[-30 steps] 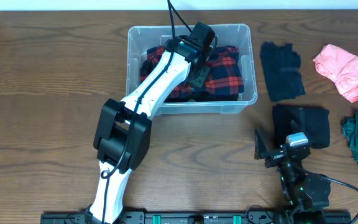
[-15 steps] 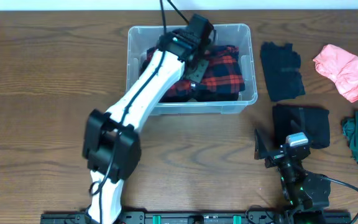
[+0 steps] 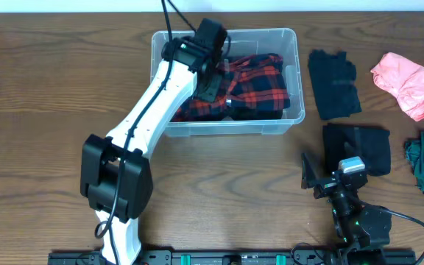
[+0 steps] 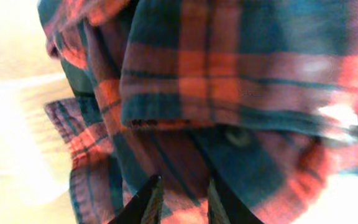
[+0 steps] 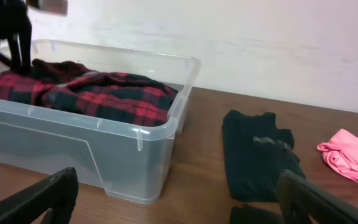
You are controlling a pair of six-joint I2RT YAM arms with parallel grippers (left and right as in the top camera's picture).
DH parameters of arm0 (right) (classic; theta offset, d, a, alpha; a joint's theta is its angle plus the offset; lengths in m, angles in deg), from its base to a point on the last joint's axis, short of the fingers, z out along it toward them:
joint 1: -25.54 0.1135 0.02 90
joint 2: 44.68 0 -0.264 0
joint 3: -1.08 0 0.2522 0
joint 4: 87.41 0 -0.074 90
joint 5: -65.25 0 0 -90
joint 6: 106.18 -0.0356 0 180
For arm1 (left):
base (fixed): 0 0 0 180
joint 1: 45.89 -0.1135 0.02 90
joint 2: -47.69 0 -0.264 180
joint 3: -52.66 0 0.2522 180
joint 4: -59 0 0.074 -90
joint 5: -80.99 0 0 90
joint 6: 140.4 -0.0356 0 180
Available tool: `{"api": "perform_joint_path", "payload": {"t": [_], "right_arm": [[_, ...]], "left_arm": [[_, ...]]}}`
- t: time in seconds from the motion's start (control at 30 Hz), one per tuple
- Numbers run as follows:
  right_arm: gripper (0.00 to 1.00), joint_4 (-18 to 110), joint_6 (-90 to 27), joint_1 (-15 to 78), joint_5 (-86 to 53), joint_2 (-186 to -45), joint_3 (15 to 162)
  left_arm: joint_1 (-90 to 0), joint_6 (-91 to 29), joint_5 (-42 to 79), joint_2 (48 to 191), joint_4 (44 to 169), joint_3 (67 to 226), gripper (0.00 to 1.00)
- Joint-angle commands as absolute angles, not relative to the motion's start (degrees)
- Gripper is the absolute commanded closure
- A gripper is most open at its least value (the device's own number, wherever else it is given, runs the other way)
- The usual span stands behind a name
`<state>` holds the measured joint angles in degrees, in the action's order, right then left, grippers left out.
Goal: Pack container
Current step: 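Press and spread the plaid shirt flat inside the bin with the left gripper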
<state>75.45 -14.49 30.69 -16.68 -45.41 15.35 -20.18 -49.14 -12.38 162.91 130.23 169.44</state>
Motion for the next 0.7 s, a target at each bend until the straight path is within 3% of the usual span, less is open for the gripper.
{"api": "perform_joint_path", "payload": {"t": [0.0, 0.4, 0.67], "right_arm": [[0.01, 75.3, -15.3, 29.9, -16.8, -45.1, 15.2], [0.01, 75.3, -15.3, 29.9, -16.8, -45.1, 15.2], [0.01, 75.3, -15.3, 29.9, -16.8, -45.1, 15.2]], "left_arm": [[-20.8, -47.0, -12.4, 164.6, 126.8, 164.5, 0.75], [-20.8, -46.9, -8.1, 165.9, 115.2, 155.4, 0.75], [-20.9, -48.9, -8.7, 162.7, 122.5, 166.3, 0.75]]}}
